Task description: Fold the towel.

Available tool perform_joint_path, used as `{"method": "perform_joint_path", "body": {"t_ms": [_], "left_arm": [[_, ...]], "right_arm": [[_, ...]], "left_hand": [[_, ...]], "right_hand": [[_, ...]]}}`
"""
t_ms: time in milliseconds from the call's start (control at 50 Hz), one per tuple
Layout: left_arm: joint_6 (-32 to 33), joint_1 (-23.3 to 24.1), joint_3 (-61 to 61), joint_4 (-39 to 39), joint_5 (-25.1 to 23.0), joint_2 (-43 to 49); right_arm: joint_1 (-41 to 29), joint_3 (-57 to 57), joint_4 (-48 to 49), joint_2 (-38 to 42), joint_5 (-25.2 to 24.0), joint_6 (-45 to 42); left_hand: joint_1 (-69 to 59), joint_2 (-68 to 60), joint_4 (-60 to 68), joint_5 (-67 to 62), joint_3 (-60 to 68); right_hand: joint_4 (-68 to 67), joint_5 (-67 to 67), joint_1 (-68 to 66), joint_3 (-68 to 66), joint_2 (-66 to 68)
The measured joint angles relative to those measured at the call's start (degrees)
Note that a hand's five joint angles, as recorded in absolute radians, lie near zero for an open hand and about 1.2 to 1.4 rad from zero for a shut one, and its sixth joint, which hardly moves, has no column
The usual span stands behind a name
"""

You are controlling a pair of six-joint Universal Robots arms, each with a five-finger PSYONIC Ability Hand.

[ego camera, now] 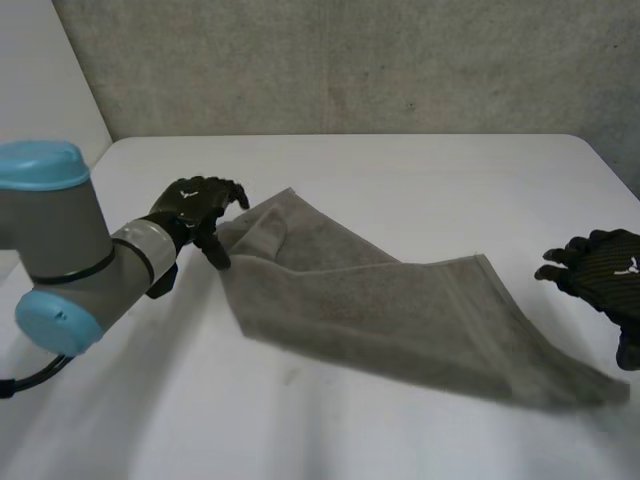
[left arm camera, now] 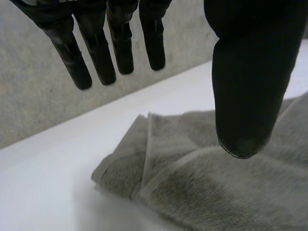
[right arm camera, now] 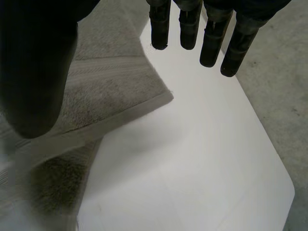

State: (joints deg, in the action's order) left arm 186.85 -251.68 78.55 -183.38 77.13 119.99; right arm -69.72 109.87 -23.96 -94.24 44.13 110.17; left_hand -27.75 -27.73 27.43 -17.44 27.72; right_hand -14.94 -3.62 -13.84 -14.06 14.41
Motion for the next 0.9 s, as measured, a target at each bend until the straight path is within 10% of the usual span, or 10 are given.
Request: {"method": "perform_joint_path", "body": {"t_ms": [500, 900], "left_arm": [[4.5, -2.5, -12.0, 6.3, -5.4, 15.5], [4.9, -2.3, -2.1, 10.1, -5.2, -2.9]], "right_arm": [[-6.3, -10.9, 5.4, 13.5, 1.5, 33.8], [-14.7, -22.5, 7.4, 22.1, 11.0, 47.0]], "left_hand": [[-25.7, -25.9, 26.2, -26.1, 25.8], [-40.4, -41.9, 42.2, -41.4, 41.8]], "right_hand": [[0.0, 0.0, 0.2, 0.0, 0.0], [0.0, 0.0, 0.2, 0.0, 0.0]]}}
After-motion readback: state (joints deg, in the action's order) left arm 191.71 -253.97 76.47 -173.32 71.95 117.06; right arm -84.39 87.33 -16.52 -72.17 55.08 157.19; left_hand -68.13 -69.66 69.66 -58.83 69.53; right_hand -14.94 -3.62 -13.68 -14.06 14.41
